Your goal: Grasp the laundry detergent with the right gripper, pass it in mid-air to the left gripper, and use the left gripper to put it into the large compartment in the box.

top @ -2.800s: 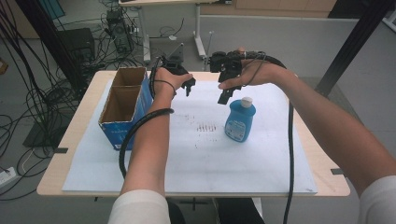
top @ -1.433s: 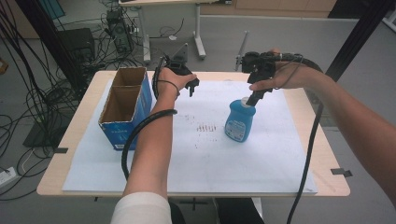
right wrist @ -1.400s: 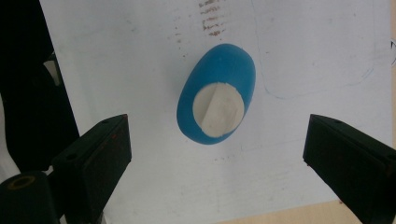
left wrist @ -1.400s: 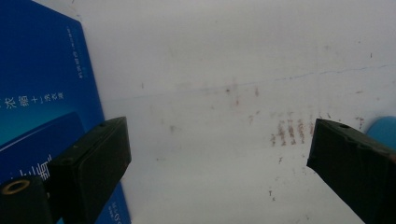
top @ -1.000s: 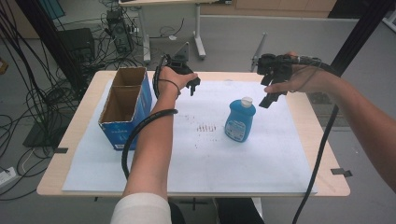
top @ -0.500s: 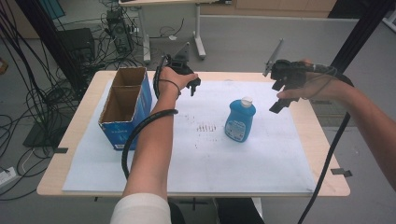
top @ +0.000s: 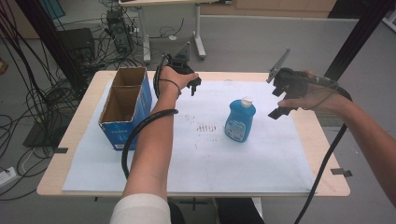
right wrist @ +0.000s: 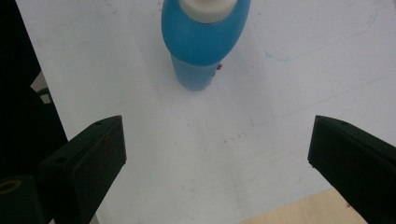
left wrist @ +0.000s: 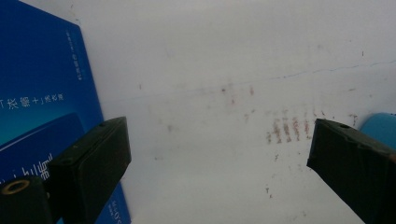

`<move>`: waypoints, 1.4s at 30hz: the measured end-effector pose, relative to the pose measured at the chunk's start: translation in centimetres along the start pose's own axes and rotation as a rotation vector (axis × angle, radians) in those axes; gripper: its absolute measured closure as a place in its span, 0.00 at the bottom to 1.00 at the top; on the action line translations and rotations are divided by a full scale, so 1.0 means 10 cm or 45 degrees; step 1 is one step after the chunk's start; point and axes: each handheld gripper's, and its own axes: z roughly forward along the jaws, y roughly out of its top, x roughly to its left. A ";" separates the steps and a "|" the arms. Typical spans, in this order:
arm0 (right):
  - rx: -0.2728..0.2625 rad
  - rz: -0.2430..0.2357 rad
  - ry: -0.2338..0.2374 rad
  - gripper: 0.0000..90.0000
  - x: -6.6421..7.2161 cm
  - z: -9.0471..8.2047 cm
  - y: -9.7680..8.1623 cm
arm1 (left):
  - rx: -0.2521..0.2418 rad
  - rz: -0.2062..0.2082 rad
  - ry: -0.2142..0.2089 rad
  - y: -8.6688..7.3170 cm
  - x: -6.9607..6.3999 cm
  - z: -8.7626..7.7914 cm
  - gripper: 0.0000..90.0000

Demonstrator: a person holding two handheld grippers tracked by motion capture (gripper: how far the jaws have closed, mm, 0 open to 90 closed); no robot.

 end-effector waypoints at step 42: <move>-0.334 0.159 -0.008 0.04 0.25 0.89 -0.35 | 0.011 0.000 -0.002 -0.01 0.01 0.06 0.07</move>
